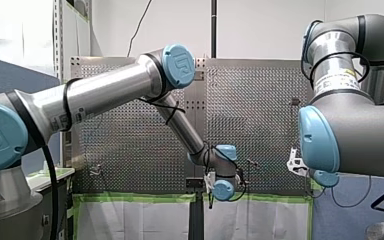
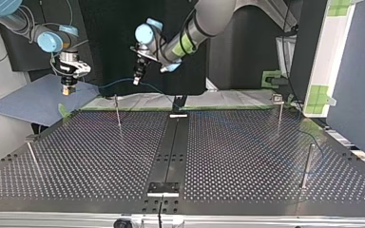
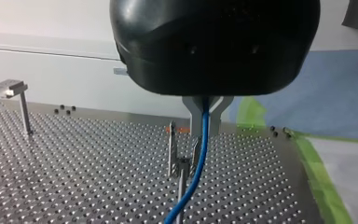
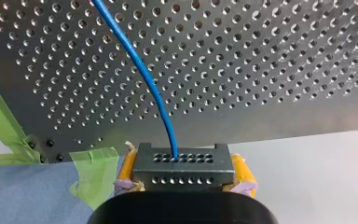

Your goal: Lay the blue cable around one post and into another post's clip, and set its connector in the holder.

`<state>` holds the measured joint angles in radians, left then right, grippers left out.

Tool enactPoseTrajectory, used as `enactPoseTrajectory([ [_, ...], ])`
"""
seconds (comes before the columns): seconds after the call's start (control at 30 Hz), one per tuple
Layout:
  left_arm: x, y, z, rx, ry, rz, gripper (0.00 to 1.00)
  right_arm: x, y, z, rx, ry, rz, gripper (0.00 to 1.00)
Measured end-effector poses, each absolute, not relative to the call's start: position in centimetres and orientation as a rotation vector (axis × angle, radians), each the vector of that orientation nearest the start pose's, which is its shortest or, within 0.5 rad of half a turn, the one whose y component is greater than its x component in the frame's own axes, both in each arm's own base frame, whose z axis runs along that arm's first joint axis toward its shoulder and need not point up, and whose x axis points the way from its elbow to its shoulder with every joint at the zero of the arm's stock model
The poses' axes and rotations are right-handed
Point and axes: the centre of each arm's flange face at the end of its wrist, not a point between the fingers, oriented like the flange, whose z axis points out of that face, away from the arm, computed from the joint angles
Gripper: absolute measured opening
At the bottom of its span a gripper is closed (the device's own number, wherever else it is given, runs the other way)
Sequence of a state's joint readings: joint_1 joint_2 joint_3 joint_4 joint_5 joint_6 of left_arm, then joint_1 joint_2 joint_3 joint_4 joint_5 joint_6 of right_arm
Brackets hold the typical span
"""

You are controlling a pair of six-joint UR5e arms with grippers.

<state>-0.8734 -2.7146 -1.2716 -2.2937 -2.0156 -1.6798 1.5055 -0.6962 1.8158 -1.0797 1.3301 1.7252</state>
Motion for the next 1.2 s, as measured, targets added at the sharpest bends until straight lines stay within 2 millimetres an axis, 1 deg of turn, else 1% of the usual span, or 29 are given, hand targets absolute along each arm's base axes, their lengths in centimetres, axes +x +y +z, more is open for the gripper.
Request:
enactPoseTrajectory([
  [0.2, 41.9, -61.9, -5.1, 0.234, 1.556, -0.419, 0.00, 12.2, -59.9, -2.1, 1.306, -1.267, 1.443, 0.00],
  [0.43, 42.6, -61.6, -5.0, 0.224, 1.555, -0.417, 0.00, 12.8, -59.8, -2.0, 1.320, -1.249, 1.470, 0.00],
  [0.57, 42.9, -61.5, -5.4, 0.221, 1.562, -0.415, 0.00, 12.9, -59.8, -2.0, 1.323, -1.247, 1.476, 0.00],
  [0.73, 43.4, -61.7, -6.7, 0.228, 1.584, -0.403, 0.00, 13.0, -59.8, -2.1, 1.322, -1.252, 1.476, 0.00],
  [0.87, 43.9, -61.7, -6.8, 0.223, 1.587, -0.401, 0.00, 12.8, -59.8, -2.1, 1.315, -1.259, 1.472, 0.00],
  [1.2, 45.7, -60.6, -6.7, 0.194, 1.587, -0.388, 0.00, 12.5, -60.0, -2.1, 1.299, -1.270, 1.472, 0.00],
])
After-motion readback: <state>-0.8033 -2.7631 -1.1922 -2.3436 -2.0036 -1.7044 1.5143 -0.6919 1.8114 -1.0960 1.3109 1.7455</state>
